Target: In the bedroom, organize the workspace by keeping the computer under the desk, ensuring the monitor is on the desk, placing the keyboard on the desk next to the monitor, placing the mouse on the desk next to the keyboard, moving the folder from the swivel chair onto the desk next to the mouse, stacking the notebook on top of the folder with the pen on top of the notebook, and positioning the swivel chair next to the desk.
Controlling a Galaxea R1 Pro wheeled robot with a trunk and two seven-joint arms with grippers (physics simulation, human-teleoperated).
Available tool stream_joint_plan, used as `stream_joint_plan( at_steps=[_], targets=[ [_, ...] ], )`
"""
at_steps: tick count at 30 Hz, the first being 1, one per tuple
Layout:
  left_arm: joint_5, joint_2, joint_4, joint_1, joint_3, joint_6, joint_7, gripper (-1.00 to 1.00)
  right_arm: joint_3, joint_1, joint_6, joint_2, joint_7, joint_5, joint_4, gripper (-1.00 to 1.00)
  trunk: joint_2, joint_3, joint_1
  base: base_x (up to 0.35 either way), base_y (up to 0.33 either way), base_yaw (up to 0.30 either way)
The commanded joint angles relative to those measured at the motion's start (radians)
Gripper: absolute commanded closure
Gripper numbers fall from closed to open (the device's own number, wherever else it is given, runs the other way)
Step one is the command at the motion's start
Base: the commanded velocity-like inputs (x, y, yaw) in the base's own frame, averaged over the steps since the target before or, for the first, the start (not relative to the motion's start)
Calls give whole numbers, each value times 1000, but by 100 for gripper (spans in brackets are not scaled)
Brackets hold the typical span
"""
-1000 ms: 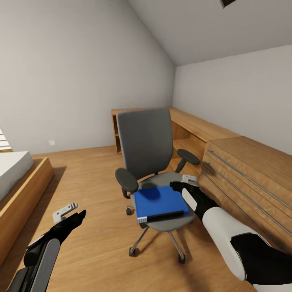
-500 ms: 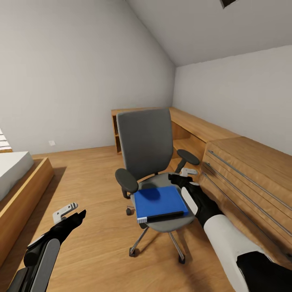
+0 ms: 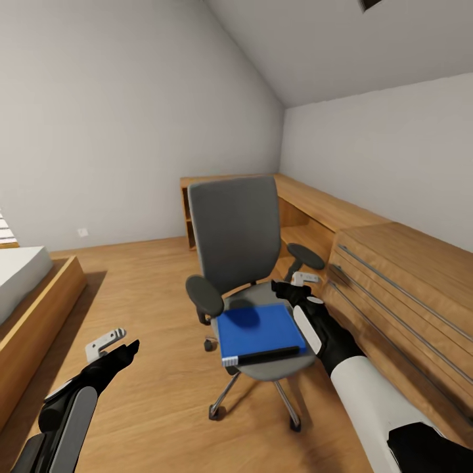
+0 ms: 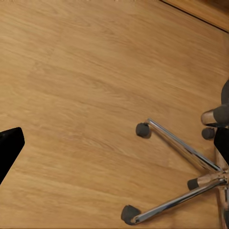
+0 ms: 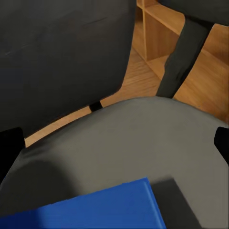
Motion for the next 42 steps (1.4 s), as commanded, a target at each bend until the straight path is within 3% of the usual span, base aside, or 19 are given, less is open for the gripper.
stream_joint_plan(
  at_steps=[1,12,22,30,42],
  targets=[
    [11,0,-1,-1,0,3,8,-100,4,-1,3,0,-9,-10,-2,-100,0,-1,0,251,0,0],
    [10,0,-1,-1,0,1,8,-100,4,1,8,-1,-9,-8,6,-100,0,-1,0,218,14,0],
    [10,-1,-4,-1,-2,-2,9,-100,4,0,138,0,-11,-8,20,-100,0,-1,0,88,19,0],
    [12,-1,-26,-1,-1,-3,9,-100,3,-1,167,1,-18,-8,63,-100,0,-1,0,3,1,0],
    [12,-1,-30,-1,0,-5,8,-100,4,-1,210,1,-34,-8,69,-100,-84,-39,46,0,0,0]
  ],
)
